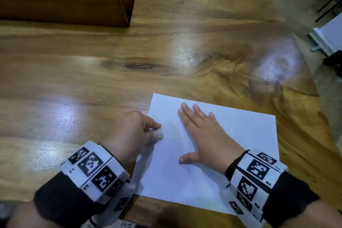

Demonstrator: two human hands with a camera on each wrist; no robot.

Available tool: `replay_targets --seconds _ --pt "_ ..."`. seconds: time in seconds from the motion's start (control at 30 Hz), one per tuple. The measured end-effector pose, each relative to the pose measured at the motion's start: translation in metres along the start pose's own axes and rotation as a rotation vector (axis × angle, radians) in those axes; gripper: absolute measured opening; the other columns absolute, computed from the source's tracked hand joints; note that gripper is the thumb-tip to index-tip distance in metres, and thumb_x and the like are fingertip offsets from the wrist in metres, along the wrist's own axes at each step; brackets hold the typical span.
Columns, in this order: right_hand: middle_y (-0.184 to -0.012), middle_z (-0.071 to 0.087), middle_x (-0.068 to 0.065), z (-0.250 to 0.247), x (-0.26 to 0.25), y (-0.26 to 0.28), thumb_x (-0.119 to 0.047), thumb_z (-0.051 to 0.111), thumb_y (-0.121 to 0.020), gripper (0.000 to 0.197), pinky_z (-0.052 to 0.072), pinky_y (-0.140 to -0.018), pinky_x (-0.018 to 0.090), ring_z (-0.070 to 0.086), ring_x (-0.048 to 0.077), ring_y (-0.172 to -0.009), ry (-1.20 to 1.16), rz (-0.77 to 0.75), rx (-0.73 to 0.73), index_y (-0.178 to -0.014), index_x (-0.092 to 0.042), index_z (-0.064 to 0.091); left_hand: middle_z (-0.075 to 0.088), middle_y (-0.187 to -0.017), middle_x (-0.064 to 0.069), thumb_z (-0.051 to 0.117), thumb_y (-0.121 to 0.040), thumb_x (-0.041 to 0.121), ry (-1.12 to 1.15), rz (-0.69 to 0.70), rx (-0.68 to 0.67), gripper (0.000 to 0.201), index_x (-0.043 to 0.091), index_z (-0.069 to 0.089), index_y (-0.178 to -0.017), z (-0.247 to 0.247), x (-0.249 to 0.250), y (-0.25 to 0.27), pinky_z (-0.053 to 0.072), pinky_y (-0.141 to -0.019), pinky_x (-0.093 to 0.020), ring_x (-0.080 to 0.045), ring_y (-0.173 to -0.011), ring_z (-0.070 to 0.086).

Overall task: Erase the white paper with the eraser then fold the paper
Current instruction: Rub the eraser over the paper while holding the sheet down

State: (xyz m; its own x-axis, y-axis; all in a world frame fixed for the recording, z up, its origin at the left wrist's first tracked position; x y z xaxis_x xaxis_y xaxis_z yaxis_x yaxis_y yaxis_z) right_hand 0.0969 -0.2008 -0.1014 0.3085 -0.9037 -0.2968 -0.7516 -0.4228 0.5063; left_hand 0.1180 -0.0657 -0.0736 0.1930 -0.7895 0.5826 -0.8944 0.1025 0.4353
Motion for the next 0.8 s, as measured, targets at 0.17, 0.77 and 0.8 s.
replay_targets --seconds 0.17,0.77,0.8 --pt "-0.14 -0.041 -0.017 0.002 -0.002 0.007 -0.062 0.064 -0.073 0.12 -0.016 -0.113 0.033 -0.037 0.005 -0.13 -0.009 -0.03 0.009 -0.144 -0.025 -0.025 0.062 -0.074 -0.002 0.067 -0.077 0.023 -0.032 -0.031 0.133 0.023 0.017 0.067 -0.099 -0.026 0.006 -0.016 0.033 -0.057 -0.023 -0.017 -0.073 0.052" --pt "-0.136 -0.046 -0.018 -0.002 0.007 -0.006 -0.07 0.066 -0.063 0.131 -0.02 -0.113 0.037 -0.04 0.007 -0.13 0.047 -0.03 -0.043 -0.142 -0.026 -0.03 0.059 -0.064 0.0 0.07 -0.074 0.028 -0.051 0.035 0.207 0.013 0.019 0.068 -0.082 -0.032 0.03 -0.045 0.037 -0.063 -0.024 -0.02 -0.069 0.056" --pt "-0.136 -0.046 -0.018 -0.003 0.007 -0.006 -0.069 0.066 -0.064 0.13 -0.019 -0.113 0.037 -0.04 0.008 -0.131 0.04 -0.028 -0.045 -0.142 -0.029 -0.03 0.058 -0.063 0.002 0.07 -0.074 0.027 -0.07 0.044 0.198 0.012 0.018 0.069 -0.082 -0.032 0.032 -0.047 0.037 -0.061 -0.023 -0.02 -0.07 0.056"
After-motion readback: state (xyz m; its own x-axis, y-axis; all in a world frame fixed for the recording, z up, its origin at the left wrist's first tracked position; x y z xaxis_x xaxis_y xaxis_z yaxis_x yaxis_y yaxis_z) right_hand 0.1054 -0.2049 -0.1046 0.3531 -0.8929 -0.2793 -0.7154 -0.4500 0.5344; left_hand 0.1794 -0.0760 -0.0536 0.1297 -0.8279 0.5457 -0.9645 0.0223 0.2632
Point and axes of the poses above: each hand's wrist, its own y-axis away from the middle knuckle, its own z-axis out of the palm, x = y × z, the point moved 10 cm from there along -y, towards the middle knuckle
